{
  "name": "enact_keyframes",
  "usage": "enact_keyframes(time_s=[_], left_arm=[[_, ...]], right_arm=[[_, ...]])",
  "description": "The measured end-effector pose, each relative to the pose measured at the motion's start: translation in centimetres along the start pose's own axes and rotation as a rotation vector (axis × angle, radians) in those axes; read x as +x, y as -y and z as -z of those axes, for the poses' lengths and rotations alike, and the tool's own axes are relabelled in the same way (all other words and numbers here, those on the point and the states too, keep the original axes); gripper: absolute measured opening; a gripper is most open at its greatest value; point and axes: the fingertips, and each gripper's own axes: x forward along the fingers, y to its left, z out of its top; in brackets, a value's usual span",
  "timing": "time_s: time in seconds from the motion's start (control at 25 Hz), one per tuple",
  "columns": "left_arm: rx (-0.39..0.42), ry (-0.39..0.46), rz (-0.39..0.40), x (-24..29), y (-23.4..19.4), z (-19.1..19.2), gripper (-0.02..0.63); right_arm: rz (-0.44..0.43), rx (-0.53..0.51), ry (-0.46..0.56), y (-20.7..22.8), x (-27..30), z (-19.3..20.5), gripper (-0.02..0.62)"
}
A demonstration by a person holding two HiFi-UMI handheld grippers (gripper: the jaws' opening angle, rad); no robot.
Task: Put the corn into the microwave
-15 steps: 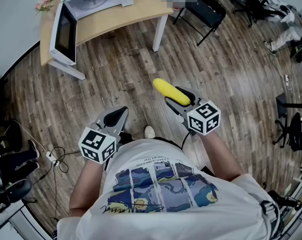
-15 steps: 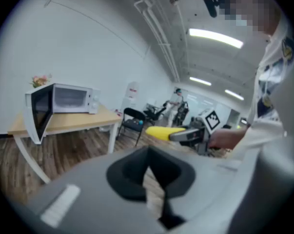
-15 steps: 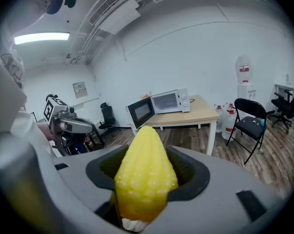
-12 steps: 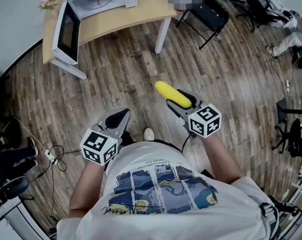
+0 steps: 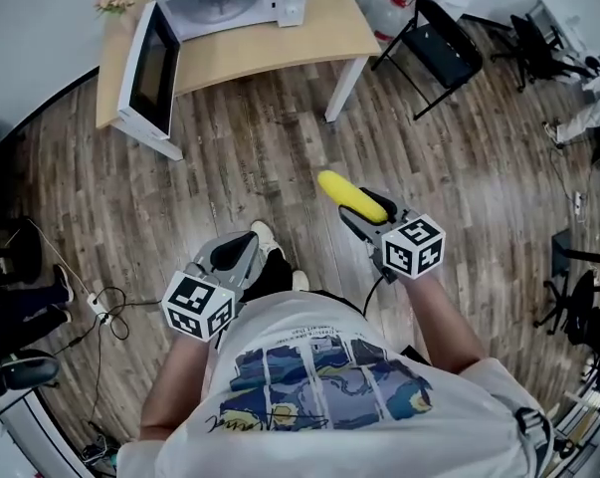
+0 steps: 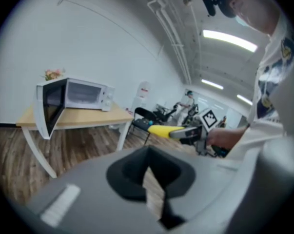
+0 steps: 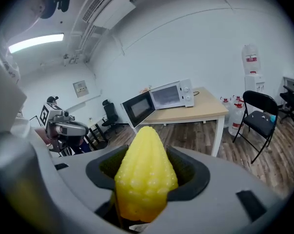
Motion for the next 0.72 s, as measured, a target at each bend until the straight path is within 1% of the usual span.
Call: enact_keyframes(time_s=[0.16, 0.28, 0.44, 0.6, 0.72], left_arm=[[0.013, 0.036, 0.002, 1.5, -3.9, -3.6, 0.009], [0.018, 0.065, 0.013, 2.7, -6.7, -6.1, 0.009], [0.042, 0.084, 0.031, 2.8, -10.2, -8.2, 0.009], [0.054, 0.088, -0.004, 2.7, -14.1, -10.0, 0.009], [0.025, 0.121, -0.053, 2.4, -16.7, -11.4, 0.009]], right_arm=[[0.006, -0.026, -0.018, 1.4, 4.0, -3.4, 0.248], [0.014, -0.061, -0.027, 2.9, 7.1, -6.8, 0.247], [0.019, -0.095, -0.011, 4.1, 11.5, -10.8, 0.247], [0.015, -0.119, 0.007, 5.3, 16.1, -14.6, 0.247], [-0.01, -0.165, 0.002, 6.3, 19.9, -17.6, 0.248]])
